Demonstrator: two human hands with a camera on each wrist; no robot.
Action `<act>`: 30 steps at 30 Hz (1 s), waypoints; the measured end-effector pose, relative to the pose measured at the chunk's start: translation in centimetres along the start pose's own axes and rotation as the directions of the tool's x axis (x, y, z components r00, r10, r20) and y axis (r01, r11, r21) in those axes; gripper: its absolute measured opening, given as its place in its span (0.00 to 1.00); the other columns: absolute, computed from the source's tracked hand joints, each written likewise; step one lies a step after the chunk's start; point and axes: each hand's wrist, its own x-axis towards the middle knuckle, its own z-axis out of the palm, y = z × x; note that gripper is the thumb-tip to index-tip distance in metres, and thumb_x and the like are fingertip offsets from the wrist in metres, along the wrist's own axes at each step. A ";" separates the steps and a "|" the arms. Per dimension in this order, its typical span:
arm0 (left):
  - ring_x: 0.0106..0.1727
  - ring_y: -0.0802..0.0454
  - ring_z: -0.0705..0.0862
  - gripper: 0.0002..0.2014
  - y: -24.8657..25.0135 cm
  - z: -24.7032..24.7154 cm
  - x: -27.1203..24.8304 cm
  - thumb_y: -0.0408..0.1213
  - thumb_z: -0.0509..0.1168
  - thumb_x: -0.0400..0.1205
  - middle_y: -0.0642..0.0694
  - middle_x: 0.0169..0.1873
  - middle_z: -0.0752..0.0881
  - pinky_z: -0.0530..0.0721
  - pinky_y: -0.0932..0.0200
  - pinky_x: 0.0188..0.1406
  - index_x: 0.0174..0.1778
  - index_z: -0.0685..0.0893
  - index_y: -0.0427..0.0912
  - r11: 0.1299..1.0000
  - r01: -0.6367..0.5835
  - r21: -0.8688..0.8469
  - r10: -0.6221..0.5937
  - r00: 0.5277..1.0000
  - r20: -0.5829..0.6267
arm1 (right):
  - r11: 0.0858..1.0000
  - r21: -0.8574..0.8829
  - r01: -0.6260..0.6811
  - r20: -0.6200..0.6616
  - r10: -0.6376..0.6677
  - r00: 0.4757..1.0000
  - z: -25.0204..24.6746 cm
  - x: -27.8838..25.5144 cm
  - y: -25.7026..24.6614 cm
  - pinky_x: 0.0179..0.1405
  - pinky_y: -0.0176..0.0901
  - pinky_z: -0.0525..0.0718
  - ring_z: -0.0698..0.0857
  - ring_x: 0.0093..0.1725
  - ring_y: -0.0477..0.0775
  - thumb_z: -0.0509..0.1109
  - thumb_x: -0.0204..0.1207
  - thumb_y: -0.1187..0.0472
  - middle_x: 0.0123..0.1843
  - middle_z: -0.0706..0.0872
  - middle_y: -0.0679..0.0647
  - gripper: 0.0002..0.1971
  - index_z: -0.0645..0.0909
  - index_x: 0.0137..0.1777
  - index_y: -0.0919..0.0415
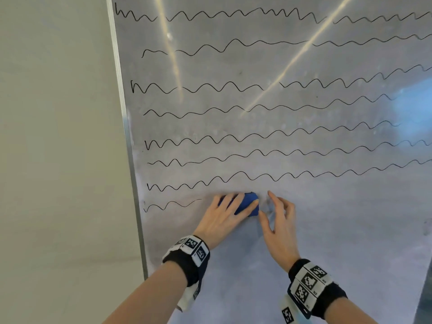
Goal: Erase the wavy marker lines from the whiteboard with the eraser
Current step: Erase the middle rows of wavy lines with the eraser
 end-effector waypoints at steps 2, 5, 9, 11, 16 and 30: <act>0.63 0.41 0.73 0.41 -0.6 -0.1 -0.5 0.26 0.53 0.68 0.39 0.68 0.72 0.71 0.48 0.55 0.81 0.66 0.51 1.000 -0.010 0.008 0.010 1.000 0.021 | 1.000 0.006 -0.007 0.020 0.007 1.000 -0.2 0.0 0.2 0.70 0.45 0.69 0.69 0.68 0.50 0.67 0.79 0.61 0.65 0.64 0.47 0.28 0.64 0.78 0.53; 0.63 0.40 0.74 0.41 -2.2 -0.1 -3.7 0.24 0.43 0.69 0.39 0.67 0.73 0.74 0.47 0.56 0.81 0.66 0.52 0.998 0.059 0.018 -0.060 0.997 0.039 | 1.000 0.012 -0.016 0.041 0.015 0.999 -0.7 0.0 0.8 0.70 0.45 0.68 0.69 0.68 0.52 0.67 0.79 0.62 0.65 0.64 0.47 0.28 0.64 0.78 0.53; 0.58 0.39 0.77 0.42 -4.2 -0.4 -7.3 0.21 0.45 0.68 0.37 0.66 0.75 0.69 0.44 0.56 0.80 0.66 0.50 0.985 0.171 0.017 -0.172 0.984 0.048 | 0.999 0.040 -0.030 0.071 0.027 0.997 -0.9 -0.5 0.7 0.72 0.44 0.67 0.68 0.69 0.49 0.66 0.80 0.60 0.66 0.63 0.46 0.28 0.63 0.79 0.50; 0.57 0.39 0.77 0.42 -4.1 -0.6 -6.9 0.21 0.43 0.68 0.37 0.65 0.74 0.68 0.44 0.55 0.80 0.65 0.50 0.984 0.178 0.007 -0.178 0.983 0.049 | 0.999 0.040 -0.020 0.067 0.017 0.998 -0.8 -0.7 0.4 0.71 0.42 0.67 0.67 0.69 0.48 0.66 0.80 0.59 0.67 0.63 0.48 0.28 0.63 0.78 0.50; 0.60 0.40 0.77 0.41 -3.0 -0.8 -2.8 0.25 0.39 0.69 0.38 0.66 0.74 0.68 0.46 0.54 0.81 0.64 0.50 0.997 0.078 0.025 -0.079 0.996 0.051 | 0.998 0.049 -0.036 0.009 0.035 0.999 0.4 -0.3 -0.9 0.69 0.37 0.65 0.68 0.69 0.50 0.66 0.80 0.61 0.67 0.64 0.50 0.28 0.63 0.78 0.49; 0.62 0.39 0.74 0.51 -8.9 0.7 -12.1 0.21 0.58 0.56 0.37 0.67 0.74 0.81 0.44 0.53 0.81 0.64 0.50 0.999 0.049 -0.021 -0.048 0.998 0.036 | 0.998 0.010 -0.069 -0.050 0.069 0.996 4.4 -1.5 -3.7 0.70 0.48 0.71 0.70 0.67 0.53 0.67 0.79 0.63 0.64 0.64 0.48 0.28 0.65 0.77 0.51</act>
